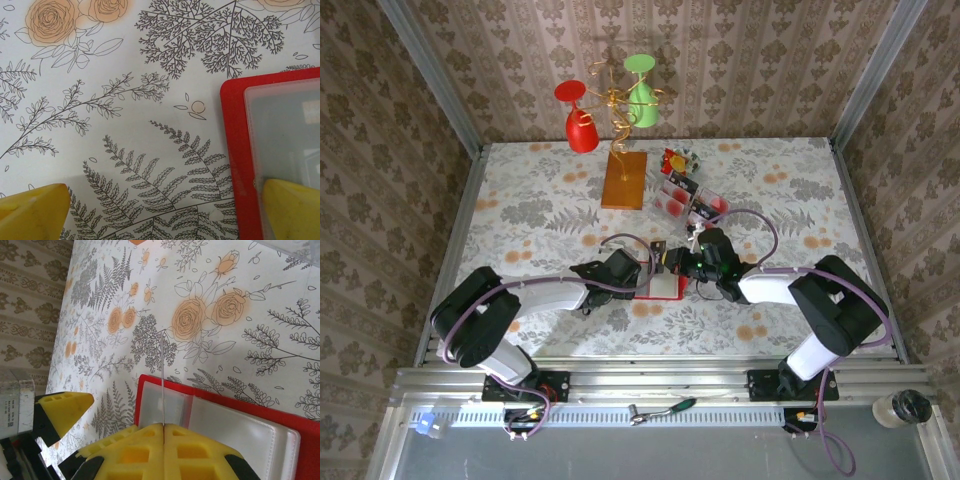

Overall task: Put the credit cards into the card holder
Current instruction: Insert the credit card into the card slot.

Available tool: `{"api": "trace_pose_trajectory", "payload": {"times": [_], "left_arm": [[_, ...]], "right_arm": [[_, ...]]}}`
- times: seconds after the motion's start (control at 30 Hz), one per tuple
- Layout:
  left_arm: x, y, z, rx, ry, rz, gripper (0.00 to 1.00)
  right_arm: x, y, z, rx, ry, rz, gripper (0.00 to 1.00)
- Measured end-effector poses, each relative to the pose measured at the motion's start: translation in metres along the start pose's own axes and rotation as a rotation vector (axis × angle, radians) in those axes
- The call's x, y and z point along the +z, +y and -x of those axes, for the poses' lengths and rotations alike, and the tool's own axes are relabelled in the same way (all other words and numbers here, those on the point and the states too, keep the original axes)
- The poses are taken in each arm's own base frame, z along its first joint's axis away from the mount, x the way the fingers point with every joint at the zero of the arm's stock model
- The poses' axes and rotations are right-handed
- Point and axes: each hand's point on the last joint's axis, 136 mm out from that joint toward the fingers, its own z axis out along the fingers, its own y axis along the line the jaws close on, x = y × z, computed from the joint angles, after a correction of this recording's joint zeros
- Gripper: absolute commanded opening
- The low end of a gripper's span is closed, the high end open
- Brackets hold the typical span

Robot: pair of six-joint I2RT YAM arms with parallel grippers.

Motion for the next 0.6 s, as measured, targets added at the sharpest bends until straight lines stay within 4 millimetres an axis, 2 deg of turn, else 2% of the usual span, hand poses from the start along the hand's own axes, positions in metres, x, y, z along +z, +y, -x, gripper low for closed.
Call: {"api": "trace_pose_trajectory", "payload": {"times": [0.4, 0.6], "left_arm": [[0.0, 0.0, 0.0, 0.001, -0.001, 0.001, 1.0], [0.0, 0.0, 0.0, 0.001, -0.001, 0.001, 1.0]], "right_arm": [[0.004, -0.017, -0.011, 0.013, 0.002, -0.03, 0.0], [0.007, -0.016, -0.011, 0.021, -0.007, -0.016, 0.0]]}}
